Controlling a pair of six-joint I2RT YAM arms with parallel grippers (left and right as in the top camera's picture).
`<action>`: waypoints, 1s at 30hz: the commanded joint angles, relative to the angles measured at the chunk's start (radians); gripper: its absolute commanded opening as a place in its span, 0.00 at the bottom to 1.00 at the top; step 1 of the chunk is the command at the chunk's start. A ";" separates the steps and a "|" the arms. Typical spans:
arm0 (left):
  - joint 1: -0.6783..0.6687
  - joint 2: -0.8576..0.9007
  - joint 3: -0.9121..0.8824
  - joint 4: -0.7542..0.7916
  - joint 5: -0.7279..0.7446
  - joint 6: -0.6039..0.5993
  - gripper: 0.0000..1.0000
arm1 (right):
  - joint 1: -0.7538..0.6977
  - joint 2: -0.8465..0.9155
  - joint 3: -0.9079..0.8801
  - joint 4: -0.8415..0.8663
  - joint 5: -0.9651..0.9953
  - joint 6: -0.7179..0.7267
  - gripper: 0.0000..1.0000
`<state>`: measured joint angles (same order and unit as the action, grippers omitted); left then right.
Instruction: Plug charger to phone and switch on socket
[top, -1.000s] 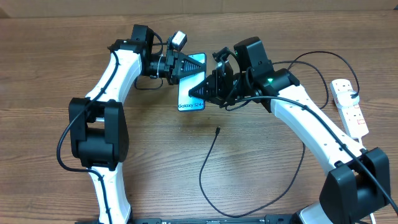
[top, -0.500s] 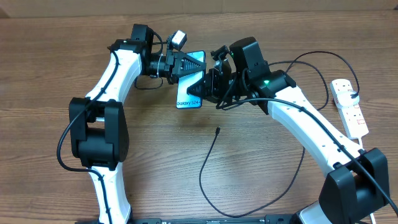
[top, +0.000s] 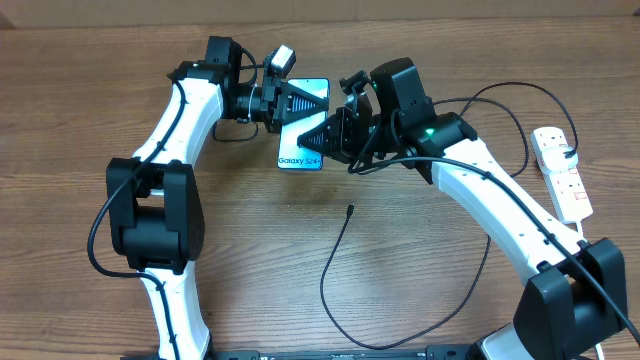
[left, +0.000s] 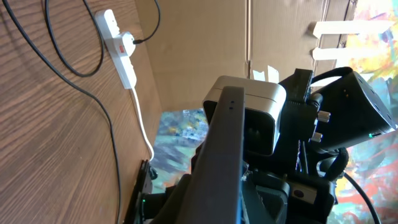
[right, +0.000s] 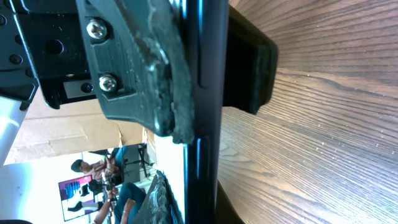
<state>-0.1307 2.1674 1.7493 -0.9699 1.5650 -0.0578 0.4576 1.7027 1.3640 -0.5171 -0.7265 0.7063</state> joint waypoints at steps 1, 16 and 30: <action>-0.049 -0.030 0.003 -0.023 0.017 0.009 0.04 | -0.016 -0.007 0.010 -0.001 0.272 0.000 0.04; -0.046 -0.030 0.003 -0.103 -0.350 0.009 0.04 | -0.016 -0.017 0.010 -0.185 0.309 -0.188 0.55; -0.089 -0.030 -0.013 -0.231 -1.243 -0.241 0.04 | -0.016 -0.016 0.010 -0.467 0.666 -0.188 0.85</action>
<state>-0.1909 2.1674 1.7462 -1.1713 0.6331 -0.1875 0.4461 1.6974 1.3685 -0.9535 -0.1806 0.5236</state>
